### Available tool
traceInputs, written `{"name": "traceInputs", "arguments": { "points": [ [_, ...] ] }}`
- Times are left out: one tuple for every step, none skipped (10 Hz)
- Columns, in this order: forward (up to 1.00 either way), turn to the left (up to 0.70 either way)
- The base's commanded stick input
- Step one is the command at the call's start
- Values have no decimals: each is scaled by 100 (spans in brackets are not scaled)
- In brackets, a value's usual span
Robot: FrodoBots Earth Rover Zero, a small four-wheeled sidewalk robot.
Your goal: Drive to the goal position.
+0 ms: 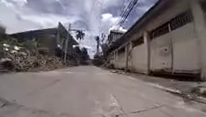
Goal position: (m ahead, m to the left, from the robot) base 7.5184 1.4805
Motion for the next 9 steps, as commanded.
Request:
{"name": "traceInputs", "arguments": {
  "points": [
    [50, 0],
    [50, 0],
    [50, 0],
    [50, 0],
    [50, 0],
    [50, 0],
    [50, 0],
    [50, 0],
    [50, 0]
  ]
}}
